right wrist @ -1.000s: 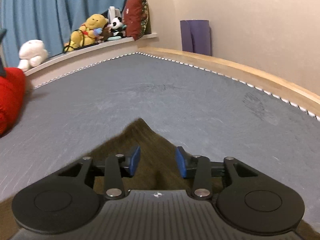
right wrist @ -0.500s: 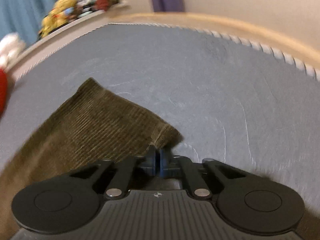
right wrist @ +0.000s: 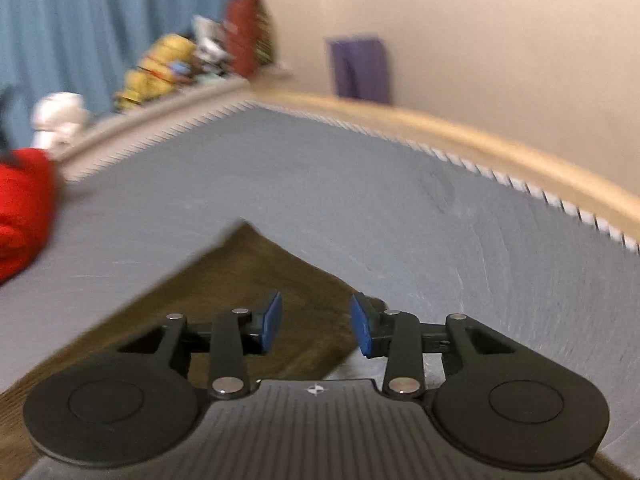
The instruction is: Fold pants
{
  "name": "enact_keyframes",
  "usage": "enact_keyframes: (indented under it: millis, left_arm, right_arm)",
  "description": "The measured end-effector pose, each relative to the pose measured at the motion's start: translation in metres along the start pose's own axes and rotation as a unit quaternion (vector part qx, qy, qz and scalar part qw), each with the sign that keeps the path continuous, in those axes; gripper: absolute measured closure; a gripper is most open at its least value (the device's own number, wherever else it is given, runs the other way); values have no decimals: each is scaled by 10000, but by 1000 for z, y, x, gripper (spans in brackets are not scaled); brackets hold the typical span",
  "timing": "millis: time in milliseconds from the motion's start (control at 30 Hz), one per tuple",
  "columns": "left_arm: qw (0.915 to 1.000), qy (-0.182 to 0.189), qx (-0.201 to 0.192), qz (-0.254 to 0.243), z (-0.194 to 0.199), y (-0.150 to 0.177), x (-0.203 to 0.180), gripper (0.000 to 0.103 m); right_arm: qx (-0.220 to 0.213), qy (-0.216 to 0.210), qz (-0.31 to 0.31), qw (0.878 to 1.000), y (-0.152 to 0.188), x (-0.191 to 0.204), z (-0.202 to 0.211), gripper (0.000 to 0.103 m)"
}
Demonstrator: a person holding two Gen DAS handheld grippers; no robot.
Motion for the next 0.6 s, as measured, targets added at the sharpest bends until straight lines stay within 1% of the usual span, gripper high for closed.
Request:
enact_keyframes:
  millis: [67, 133, 167, 233, 267, 333, 400, 467, 533, 600]
  left_arm:
    - [9997, -128, 169, -144, 2, 12, 6, 85]
    - [9961, -471, 658, -349, -7, 32, 16, 85]
    - [9966, -455, 542, -411, -2, 38, 17, 85]
    - [9966, -507, 537, -370, 12, 38, 17, 84]
    - [9971, -549, 399, -343, 24, 36, 16, 84]
    - [9983, -487, 124, -309, 47, 33, 13, 84]
    - [9988, -454, -143, -135, 75, 31, 10, 84]
    - [9988, -383, -282, -119, 95, 31, 4, 77]
    - [9975, -572, -348, -219, 115, 27, 1, 74]
    - [9959, -822, -341, -135, 134, 32, 11, 74]
  right_arm:
    - [-181, -291, 16, 9994, -5, 0, 37, 56]
    - [-294, -545, 24, 9981, -7, -1, 74, 56]
    - [-352, -646, 22, 9973, -7, -3, 91, 55]
    - [-455, -863, 26, 9952, -3, -5, 126, 51]
    - [-492, -966, 27, 9941, -1, -7, 140, 48]
    - [-536, -1195, -13, 9914, 6, -9, 169, 45]
    - [-523, -1414, -91, 9885, 14, -9, 192, 42]
    - [-473, -1620, -60, 9856, 23, -1, 210, 41]
    - [-349, -1824, 246, 9823, 32, 14, 223, 38]
    - [-312, -2091, 541, 9759, 43, 31, 232, 37]
Point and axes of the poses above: each gripper's, at about its wrist camera, not at the fingertips, and z roughly against the way its jaws point, x to its left, y to its underside, the point moved 2 cm from there along -z, roughly the way its jaws point, and after that the axes turned 10 degrees about -x, right-handed, at the moved point
